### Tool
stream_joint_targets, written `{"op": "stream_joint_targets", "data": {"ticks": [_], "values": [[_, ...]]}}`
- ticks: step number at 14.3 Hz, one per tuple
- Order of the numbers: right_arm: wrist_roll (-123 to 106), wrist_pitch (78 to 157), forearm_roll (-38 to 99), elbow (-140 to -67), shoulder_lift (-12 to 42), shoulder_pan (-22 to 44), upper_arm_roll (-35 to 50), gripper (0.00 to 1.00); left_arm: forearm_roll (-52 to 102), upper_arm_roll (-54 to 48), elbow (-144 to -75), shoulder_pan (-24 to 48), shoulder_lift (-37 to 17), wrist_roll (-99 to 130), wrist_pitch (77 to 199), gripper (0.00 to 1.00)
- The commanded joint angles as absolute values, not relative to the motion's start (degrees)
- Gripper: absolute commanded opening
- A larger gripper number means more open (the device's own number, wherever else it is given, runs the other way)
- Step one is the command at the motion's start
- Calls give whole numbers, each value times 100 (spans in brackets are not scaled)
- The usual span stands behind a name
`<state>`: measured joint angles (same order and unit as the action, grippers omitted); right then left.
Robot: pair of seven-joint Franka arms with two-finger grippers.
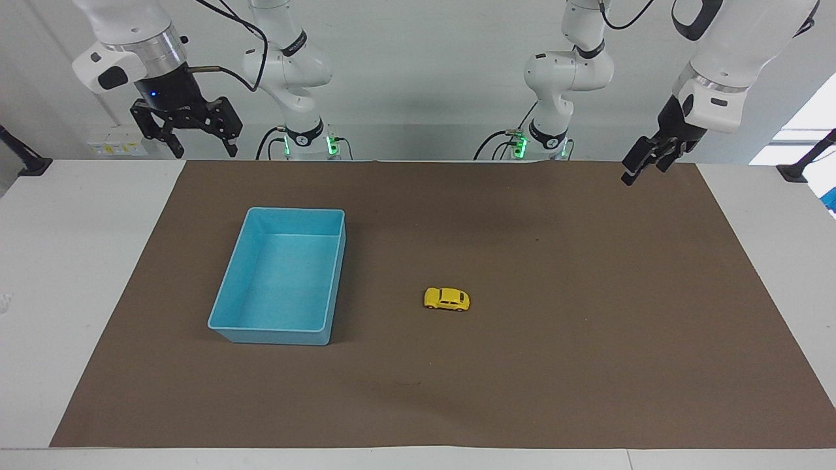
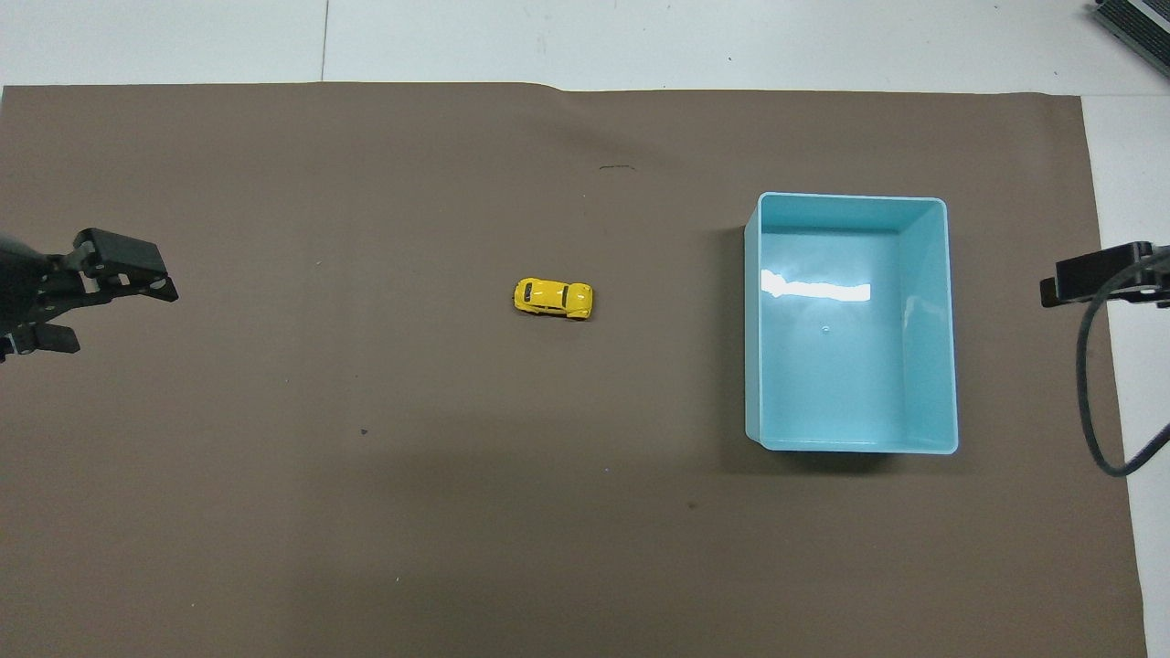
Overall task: Wind up and store yellow beetle car
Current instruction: 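Reach the left gripper toward the yellow toy car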
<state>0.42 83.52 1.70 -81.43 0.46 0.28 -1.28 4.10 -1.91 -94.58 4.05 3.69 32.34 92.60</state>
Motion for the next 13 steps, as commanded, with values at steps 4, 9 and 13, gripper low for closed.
{"op": "stream_joint_targets", "data": {"ticks": [4,9,13], "values": [[105,8262,193,-8130,0,-26,-97,100,475,-123,-9703,1053,168,6218,10142,100],[105,8262,193,-8130,0,-26,-105,100,475,-132,-9712,1405,-201,8163,10686,100],[105,8262,193,-8130,0,-26,-105,100,457,-123,-9694,1722,-553,9208,11178,100]]}}
